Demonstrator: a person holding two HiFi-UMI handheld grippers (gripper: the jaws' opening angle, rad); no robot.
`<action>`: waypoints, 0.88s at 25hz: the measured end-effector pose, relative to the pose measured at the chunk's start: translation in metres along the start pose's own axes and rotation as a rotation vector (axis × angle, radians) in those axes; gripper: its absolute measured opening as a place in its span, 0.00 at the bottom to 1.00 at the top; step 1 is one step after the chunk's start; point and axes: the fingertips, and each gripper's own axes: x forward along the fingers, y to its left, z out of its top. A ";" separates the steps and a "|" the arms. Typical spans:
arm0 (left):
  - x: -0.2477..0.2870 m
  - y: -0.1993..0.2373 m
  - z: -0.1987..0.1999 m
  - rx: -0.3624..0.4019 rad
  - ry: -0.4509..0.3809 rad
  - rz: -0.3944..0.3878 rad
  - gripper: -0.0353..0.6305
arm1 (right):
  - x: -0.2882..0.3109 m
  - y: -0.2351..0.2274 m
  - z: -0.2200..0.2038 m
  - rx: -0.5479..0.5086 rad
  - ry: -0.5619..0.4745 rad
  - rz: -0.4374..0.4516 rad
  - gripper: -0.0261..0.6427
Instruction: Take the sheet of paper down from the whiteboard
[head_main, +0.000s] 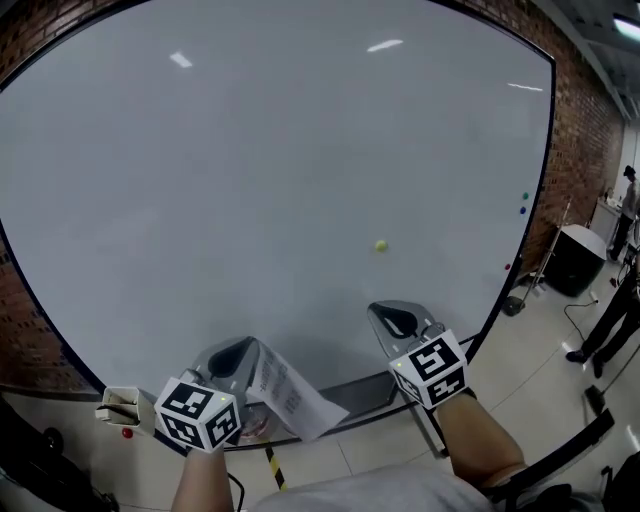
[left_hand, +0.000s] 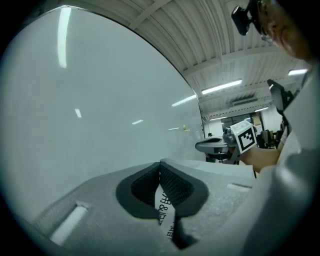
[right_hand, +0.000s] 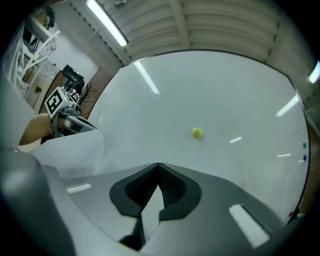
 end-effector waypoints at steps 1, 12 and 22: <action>0.000 -0.007 -0.001 -0.005 0.004 -0.009 0.06 | -0.003 0.008 -0.009 0.022 0.039 0.038 0.04; -0.082 -0.131 -0.035 0.007 0.062 -0.004 0.06 | -0.153 0.082 -0.051 0.234 0.099 0.223 0.04; -0.206 -0.388 -0.093 -0.012 0.146 -0.070 0.06 | -0.427 0.163 -0.120 0.342 0.155 0.269 0.04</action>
